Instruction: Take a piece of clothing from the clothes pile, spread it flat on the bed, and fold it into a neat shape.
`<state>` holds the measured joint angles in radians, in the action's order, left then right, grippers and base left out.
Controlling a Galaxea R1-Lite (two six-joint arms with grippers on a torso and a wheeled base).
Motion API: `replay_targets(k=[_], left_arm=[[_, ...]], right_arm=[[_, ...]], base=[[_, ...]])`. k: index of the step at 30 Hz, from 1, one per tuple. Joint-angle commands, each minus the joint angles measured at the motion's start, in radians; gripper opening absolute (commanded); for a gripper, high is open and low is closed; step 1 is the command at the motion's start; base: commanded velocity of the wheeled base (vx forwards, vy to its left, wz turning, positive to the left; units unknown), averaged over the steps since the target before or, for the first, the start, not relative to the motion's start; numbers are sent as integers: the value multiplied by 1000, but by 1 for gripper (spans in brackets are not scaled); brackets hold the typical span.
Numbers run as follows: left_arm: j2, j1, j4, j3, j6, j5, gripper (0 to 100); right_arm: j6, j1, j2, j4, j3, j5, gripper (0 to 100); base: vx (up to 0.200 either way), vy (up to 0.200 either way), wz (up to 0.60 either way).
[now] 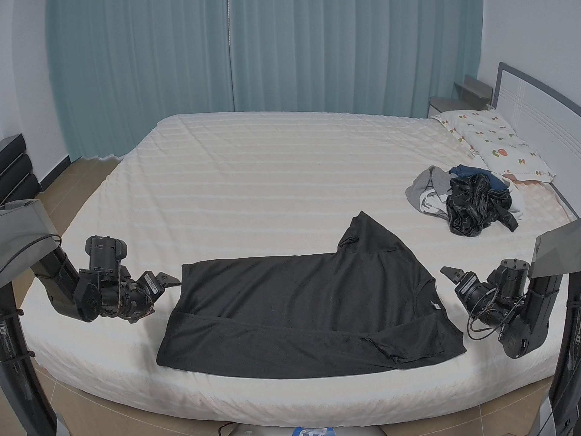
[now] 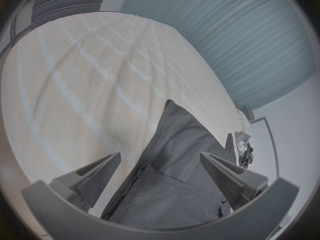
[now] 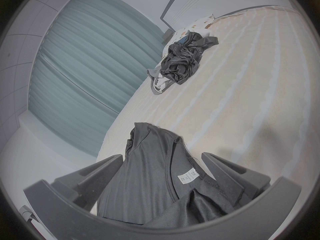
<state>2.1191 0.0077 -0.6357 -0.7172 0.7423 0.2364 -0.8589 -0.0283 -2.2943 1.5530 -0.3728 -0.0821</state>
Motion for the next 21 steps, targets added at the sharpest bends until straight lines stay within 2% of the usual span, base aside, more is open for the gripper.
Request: replay_targets(k=[1, 6, 16, 21], left_arm=[[4, 3, -1, -2, 0, -2, 100], [4, 8, -2, 2, -1, 0, 100], [-1, 2, -2, 4, 3, -3, 100], [-10, -11, -2, -1, 57, -3, 100]], right_arm=[[0, -1, -2, 9, 0, -1, 100], [0, 1, -2, 9, 0, -1, 100], [0, -1, -2, 9, -2, -1, 100], [0, -1, -2, 9, -3, -1, 100]], base=[[0, 200, 0], [0, 200, 0], [0, 0, 0], [0, 0, 0]])
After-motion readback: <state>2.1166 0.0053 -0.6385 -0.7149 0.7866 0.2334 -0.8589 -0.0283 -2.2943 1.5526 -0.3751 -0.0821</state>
